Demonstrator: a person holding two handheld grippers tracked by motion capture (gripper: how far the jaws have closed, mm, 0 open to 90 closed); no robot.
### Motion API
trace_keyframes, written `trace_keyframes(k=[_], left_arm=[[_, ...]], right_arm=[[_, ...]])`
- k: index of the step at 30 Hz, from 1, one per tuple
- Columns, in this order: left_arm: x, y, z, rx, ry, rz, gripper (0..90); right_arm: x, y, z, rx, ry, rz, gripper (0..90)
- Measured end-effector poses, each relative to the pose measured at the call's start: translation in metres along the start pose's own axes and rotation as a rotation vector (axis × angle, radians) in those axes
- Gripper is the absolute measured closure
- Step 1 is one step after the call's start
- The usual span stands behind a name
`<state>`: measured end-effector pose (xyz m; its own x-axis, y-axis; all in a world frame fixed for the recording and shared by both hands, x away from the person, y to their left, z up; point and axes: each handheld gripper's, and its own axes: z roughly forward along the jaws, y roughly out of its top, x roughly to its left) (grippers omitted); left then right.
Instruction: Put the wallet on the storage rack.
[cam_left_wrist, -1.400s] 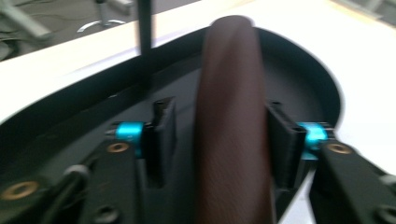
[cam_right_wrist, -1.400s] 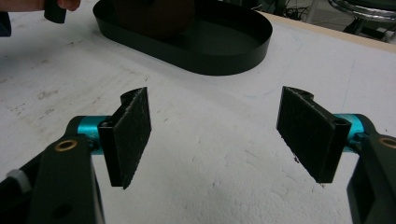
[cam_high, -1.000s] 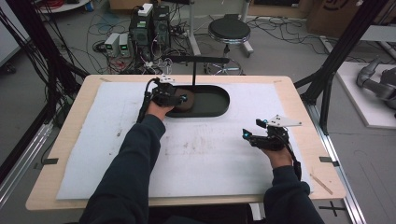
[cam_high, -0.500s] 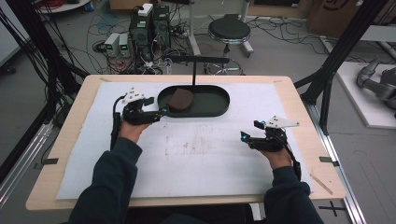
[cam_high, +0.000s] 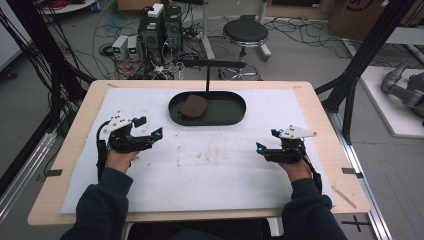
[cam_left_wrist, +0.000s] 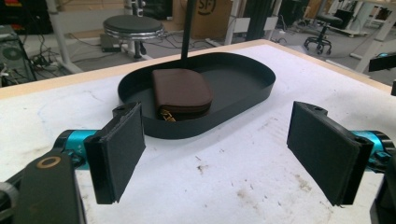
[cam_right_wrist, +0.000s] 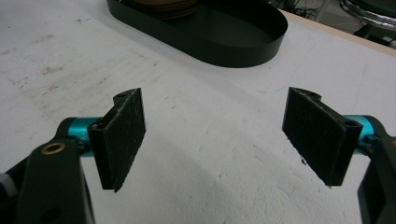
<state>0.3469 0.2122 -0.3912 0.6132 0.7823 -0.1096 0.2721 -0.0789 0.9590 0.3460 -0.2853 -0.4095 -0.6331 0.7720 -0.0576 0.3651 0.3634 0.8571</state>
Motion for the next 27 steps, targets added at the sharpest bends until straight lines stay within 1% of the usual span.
trace_keyframes(k=[6, 9, 12, 14, 18, 22, 25, 27], left_arm=[[0.004, -0.008, -0.007, 0.009, 0.017, -0.016, 19.1], [0.004, -0.012, -0.008, 0.015, 0.017, -0.009, 19.2], [0.005, -0.016, -0.011, 0.016, 0.024, -0.012, 19.2], [0.007, -0.017, -0.013, 0.016, 0.030, -0.012, 19.2], [0.010, -0.024, -0.017, 0.000, 0.033, -0.033, 19.8], [0.015, -0.032, -0.019, -0.001, 0.046, -0.064, 19.9], [0.017, -0.033, -0.022, -0.011, 0.053, -0.063, 19.9], [0.018, -0.033, -0.021, -0.009, 0.053, -0.063, 19.9]], right_arm=[[0.002, 0.000, -0.001, 0.003, -0.008, -0.003, 21.7], [0.002, 0.000, 0.000, 0.007, -0.008, -0.005, 21.7], [0.002, 0.000, 0.000, 0.011, -0.010, 0.004, 21.7], [0.002, -0.001, -0.001, 0.010, -0.012, 0.000, 21.7], [0.001, -0.001, -0.001, 0.012, -0.023, 0.002, 21.8], [0.001, -0.001, 0.001, 0.019, -0.026, 0.000, 21.8], [0.000, -0.002, 0.001, 0.023, -0.030, 0.002, 21.8], [-0.001, -0.002, 0.002, 0.022, -0.031, 0.005, 21.8]])
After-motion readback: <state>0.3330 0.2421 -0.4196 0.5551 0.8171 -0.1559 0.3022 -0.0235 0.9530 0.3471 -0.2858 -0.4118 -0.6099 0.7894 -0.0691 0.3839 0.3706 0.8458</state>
